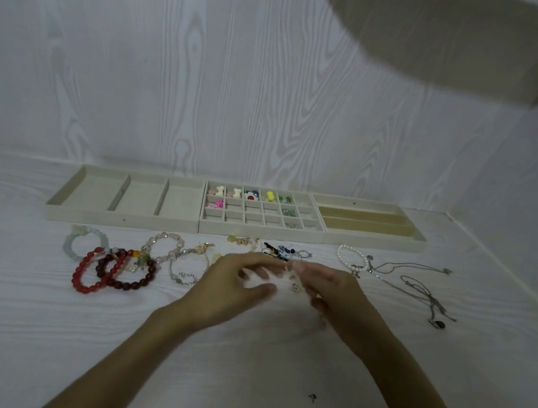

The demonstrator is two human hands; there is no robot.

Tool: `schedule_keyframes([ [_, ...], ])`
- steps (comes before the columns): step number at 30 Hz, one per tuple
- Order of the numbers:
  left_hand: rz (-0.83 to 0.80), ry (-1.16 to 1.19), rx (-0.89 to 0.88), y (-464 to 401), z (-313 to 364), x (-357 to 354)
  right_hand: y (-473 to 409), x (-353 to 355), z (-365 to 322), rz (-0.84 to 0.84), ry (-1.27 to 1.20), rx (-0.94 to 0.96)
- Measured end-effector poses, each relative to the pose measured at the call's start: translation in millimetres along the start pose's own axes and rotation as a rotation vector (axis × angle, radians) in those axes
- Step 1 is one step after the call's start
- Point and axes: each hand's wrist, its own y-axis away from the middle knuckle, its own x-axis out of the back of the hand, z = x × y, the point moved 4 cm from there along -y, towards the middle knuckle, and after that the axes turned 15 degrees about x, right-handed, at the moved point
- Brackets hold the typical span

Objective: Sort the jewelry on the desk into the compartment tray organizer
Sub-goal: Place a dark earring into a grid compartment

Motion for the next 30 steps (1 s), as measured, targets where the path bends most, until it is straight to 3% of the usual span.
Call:
schedule_keyframes([
  [1,-0.002,0.125,0.002,1,5,2,0,-5,0,-0.010,-0.264,-0.142],
  [3,0.017,0.316,-0.005,5,12,8,0,-14,-2,-0.040,-0.552,-0.311],
  [8,0.111,0.440,-0.030,9,20,19,0,-32,-3,-0.076,-0.683,-0.397],
  [19,0.264,0.268,-0.157,8,15,27,-4,-48,3,-0.029,-0.564,-0.376],
  [30,0.345,0.280,-0.088,8,11,31,-14,-28,-14,-0.082,-0.058,-0.040],
])
